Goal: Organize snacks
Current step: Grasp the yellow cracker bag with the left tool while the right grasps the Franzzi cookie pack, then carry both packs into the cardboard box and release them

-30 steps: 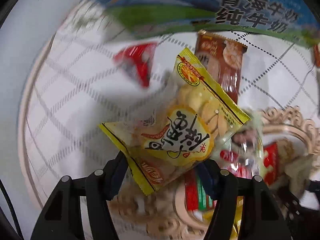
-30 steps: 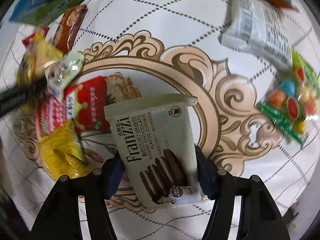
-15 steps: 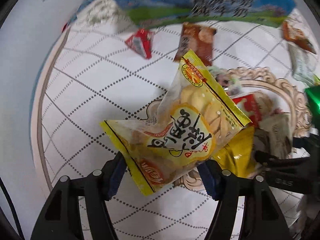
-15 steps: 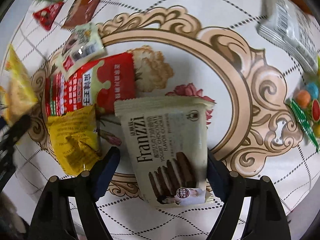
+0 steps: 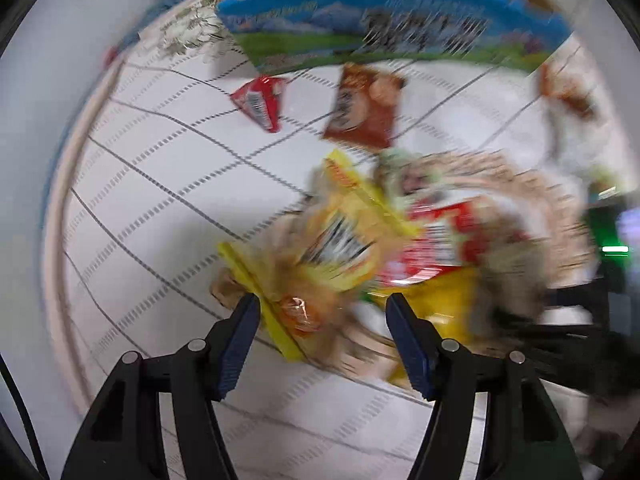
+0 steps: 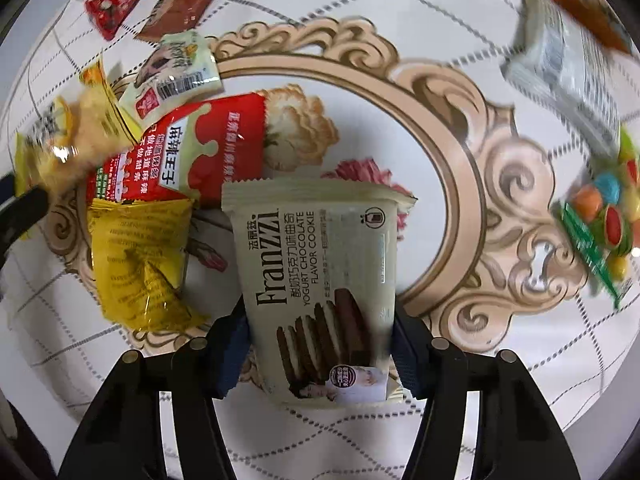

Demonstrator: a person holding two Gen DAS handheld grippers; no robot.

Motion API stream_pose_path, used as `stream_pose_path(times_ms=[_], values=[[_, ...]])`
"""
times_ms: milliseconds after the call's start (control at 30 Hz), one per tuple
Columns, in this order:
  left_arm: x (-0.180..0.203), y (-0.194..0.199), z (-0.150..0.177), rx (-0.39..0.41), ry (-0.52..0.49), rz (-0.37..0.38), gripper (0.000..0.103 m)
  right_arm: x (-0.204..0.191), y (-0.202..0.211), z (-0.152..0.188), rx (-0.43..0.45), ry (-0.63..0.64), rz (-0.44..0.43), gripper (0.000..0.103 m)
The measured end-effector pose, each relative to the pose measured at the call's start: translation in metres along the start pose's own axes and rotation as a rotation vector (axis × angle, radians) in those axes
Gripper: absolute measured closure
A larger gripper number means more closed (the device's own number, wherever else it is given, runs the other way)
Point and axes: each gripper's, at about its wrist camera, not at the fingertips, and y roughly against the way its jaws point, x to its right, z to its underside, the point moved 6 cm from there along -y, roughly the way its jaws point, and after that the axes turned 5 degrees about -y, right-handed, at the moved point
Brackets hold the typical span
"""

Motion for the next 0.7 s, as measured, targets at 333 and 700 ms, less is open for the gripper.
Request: stream_pose_path(times_ms=[333,700], values=[[0.028,-0.028,-0.055,-0.135,-0.284,-0.105,0.030,0.018,0.003,-0.020,-0.079,-0.037,-0.075,0.022],[0.030,-0.094,-0.041,-0.308,-0.450,-0.241,0.028,-0.019,-0.041,-0.028,-0.105,0.004,-0.037,0.018]])
